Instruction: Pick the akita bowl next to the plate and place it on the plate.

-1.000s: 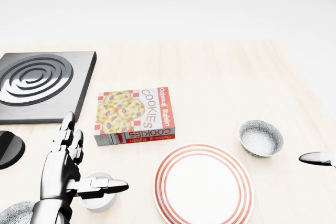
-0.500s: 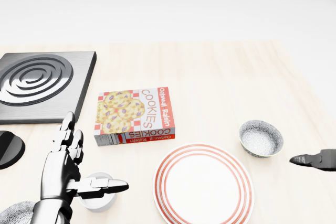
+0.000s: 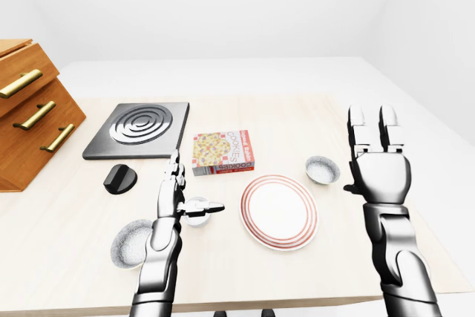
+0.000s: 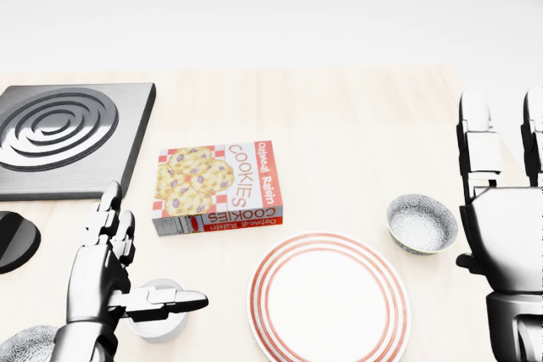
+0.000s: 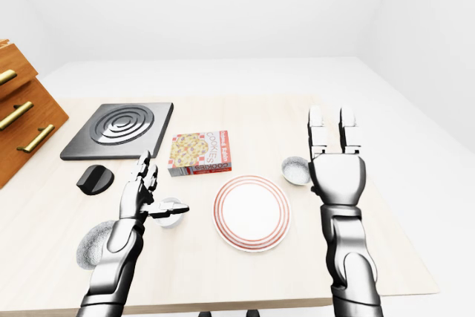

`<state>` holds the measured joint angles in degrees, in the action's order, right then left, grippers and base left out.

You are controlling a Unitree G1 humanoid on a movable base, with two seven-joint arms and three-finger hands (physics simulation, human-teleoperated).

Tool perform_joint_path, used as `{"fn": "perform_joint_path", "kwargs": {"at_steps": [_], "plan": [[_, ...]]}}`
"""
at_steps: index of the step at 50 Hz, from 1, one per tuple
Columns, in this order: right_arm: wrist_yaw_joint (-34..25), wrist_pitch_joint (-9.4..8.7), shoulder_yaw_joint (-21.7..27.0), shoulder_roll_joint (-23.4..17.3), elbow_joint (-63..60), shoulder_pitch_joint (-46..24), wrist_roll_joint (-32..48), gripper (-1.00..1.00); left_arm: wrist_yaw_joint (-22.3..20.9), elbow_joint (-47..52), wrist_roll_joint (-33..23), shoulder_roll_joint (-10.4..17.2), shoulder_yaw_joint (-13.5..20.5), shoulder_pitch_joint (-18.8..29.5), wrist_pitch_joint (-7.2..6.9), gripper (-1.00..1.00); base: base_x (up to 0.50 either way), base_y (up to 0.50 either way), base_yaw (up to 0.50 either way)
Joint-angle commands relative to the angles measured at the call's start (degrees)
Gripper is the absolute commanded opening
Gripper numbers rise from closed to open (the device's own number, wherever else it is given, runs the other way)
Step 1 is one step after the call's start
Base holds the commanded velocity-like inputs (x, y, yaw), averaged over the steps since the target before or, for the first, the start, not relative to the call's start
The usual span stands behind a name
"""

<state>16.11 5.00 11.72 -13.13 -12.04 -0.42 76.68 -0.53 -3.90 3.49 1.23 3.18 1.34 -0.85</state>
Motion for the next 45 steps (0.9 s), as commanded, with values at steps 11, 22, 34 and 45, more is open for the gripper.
{"fn": "perform_joint_path", "kwargs": {"at_steps": [11, 22, 34, 45], "plan": [[2.36, 0.0, 0.98, -1.15, -0.97, -1.54, 3.39, 1.0, 0.06, -0.19, -0.1, -0.04, -0.09, -0.05, 0.07, 1.0, 0.0, 0.0, 0.0], [1.97, 0.0, 0.64, -0.83, -0.19, -1.36, 2.88, 1.0, 0.09, 0.0, -0.09, -0.07, -0.12, -0.09, -0.12, 1.0, 0.0, 0.0, 0.0], [6.46, 0.0, -6.6, 1.12, 12.97, -2.76, 4.62, 1.0, 0.1, -0.29, 0.06, 0.0, 0.01, 0.08, -0.11, 1.0, 0.0, 0.0, 0.0], [6.95, 0.0, -7.4, 0.72, 13.9, -2.97, 4.5, 1.0, 0.1, -0.27, 0.07, -0.01, 0.0, 0.05, -0.13, 1.0, 0.0, 0.0, 0.0]]}}
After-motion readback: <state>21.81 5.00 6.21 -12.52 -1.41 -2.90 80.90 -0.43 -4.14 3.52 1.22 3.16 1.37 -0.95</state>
